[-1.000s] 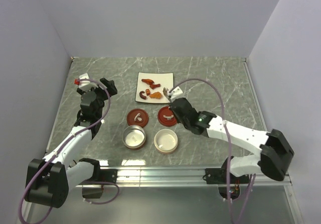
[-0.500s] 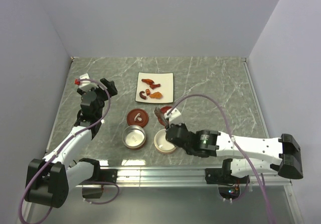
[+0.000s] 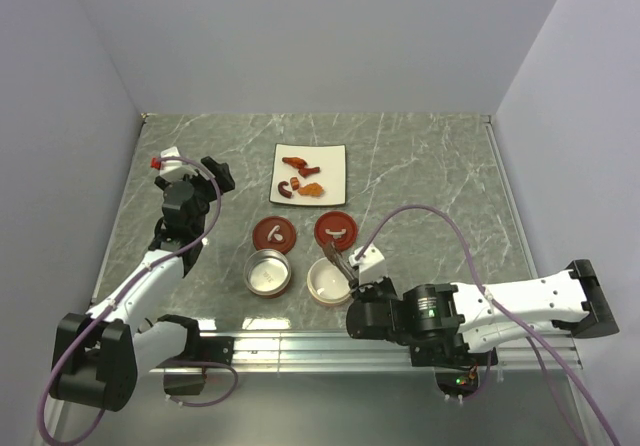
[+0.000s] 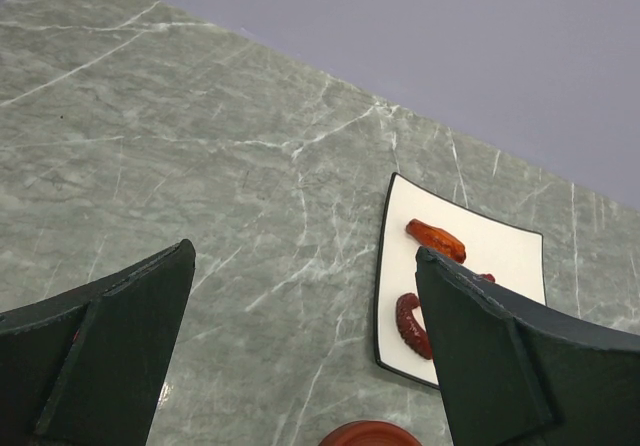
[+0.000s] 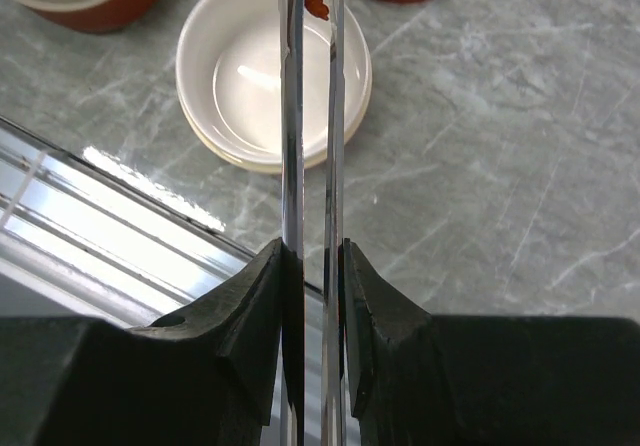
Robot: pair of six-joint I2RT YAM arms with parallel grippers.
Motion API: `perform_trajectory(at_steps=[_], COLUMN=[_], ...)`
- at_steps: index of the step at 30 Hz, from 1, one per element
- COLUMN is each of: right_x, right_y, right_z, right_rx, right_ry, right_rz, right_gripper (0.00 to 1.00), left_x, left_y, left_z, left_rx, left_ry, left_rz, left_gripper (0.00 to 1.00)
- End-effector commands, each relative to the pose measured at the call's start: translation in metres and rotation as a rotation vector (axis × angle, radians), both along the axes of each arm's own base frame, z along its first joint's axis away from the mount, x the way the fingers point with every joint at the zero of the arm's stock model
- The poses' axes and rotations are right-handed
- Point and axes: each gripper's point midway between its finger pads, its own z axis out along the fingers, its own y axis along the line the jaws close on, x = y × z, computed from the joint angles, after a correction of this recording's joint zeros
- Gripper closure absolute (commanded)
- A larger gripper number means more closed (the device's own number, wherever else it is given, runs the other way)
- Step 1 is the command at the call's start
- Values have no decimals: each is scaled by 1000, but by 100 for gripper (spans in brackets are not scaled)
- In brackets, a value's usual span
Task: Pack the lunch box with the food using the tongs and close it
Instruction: Place the food into the lunch box
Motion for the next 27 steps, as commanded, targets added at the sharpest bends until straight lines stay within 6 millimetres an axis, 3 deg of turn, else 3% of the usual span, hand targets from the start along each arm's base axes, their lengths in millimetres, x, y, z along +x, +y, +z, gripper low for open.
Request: perform_trajectory(at_steps=[1,10,14,20,27], right_x=[-2,-12,-11,-11,-8], right_y=[-15,-15,-14,-14,-10], right_z=[0,0,1,0,7], right_rx=[4,21,12,5,27], right_ry=[-17,-9,-20,-24,-46], right_rz=[-72,-62,-65,-77,-80], right_gripper=[75,69,53,42,40], left_x=[4,2,1,0,-2], left_y=[-6,-7,-7,-8,-7], left_z=[13,17,18,17,19], left_rx=[-9,-12,-14,-14,-19], left_ry=[-34,-44,-49,-49,-55], left_rz=[-24,-33,-35,-38,-36], left_gripper=[1,1,1,1,0])
